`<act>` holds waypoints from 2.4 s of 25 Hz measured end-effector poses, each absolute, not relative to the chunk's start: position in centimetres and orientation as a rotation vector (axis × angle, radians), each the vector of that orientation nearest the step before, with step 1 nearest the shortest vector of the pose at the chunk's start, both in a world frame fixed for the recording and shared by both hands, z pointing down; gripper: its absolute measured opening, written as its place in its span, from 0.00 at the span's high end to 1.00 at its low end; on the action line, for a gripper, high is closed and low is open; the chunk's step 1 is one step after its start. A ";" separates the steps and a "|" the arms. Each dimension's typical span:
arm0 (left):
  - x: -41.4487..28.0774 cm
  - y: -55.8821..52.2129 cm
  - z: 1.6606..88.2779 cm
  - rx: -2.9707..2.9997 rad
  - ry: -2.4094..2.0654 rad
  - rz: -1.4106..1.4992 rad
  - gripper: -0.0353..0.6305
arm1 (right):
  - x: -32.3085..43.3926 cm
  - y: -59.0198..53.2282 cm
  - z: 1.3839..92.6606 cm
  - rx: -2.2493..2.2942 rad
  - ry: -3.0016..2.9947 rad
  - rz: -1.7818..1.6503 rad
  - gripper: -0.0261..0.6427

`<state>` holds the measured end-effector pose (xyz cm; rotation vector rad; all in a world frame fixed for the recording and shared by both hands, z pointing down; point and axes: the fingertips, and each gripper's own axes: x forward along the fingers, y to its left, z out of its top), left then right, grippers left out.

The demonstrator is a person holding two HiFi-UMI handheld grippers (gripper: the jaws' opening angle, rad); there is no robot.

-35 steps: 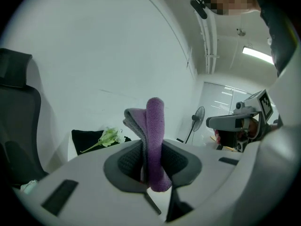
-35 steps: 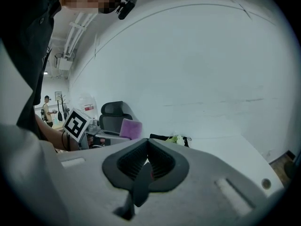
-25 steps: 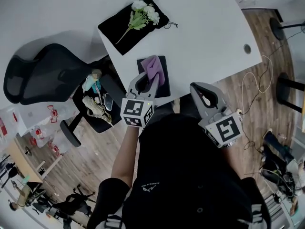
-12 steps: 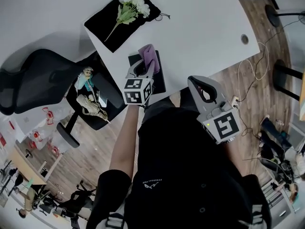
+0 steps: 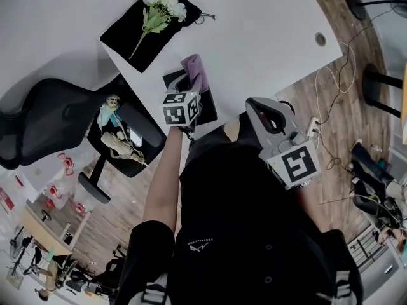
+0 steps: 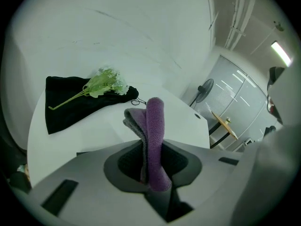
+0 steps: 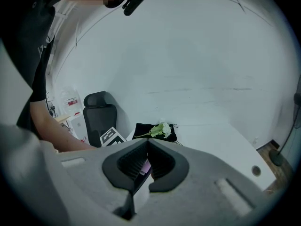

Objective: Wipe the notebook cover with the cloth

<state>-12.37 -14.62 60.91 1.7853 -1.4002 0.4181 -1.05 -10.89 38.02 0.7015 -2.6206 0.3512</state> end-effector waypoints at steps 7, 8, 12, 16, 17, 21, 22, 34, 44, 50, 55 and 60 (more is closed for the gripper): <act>-12.4 -14.7 62.3 1.769 -1.390 0.479 0.82 | -1.5 -10.4 37.7 0.698 -2.666 0.332 0.95; -12.3 -14.7 62.6 1.774 -1.389 0.498 0.82 | -1.3 -10.2 38.0 0.691 -2.637 0.342 0.95; -12.2 -15.0 63.3 1.779 -1.388 0.543 0.82 | -1.2 -10.0 38.4 0.675 -2.592 0.337 0.95; -12.6 -15.1 63.9 1.765 -1.407 0.578 0.82 | -2.0 -9.9 37.4 0.681 -2.678 0.314 0.95; -12.6 -15.1 64.0 1.766 -1.412 0.591 0.82 | -2.0 -9.9 37.5 0.679 -2.674 0.316 0.95; -12.5 -15.6 63.9 1.798 -1.439 0.653 0.82 | -2.2 -10.0 37.5 0.678 -2.673 0.298 0.95; -12.5 -15.6 63.9 1.800 -1.441 0.662 0.82 | -2.2 -9.9 37.5 0.676 -2.675 0.290 0.95; -12.8 -15.3 64.1 1.781 -1.435 0.685 0.82 | -2.2 -10.2 37.6 0.656 -2.631 0.274 0.95; -13.9 -14.8 64.3 1.762 -1.437 0.679 0.82 | -3.0 -10.3 37.1 0.626 -2.688 0.232 0.95; -14.9 -14.4 64.1 1.750 -1.452 0.676 0.82 | -3.4 -10.0 37.0 0.614 -2.689 0.223 0.95; -15.7 -13.8 64.3 1.731 -1.454 0.683 0.82 | -3.7 -9.8 36.9 0.606 -2.692 0.207 0.95; -16.2 -13.4 64.2 1.718 -1.464 0.676 0.82 | -3.9 -9.5 36.9 0.584 -2.696 0.190 0.95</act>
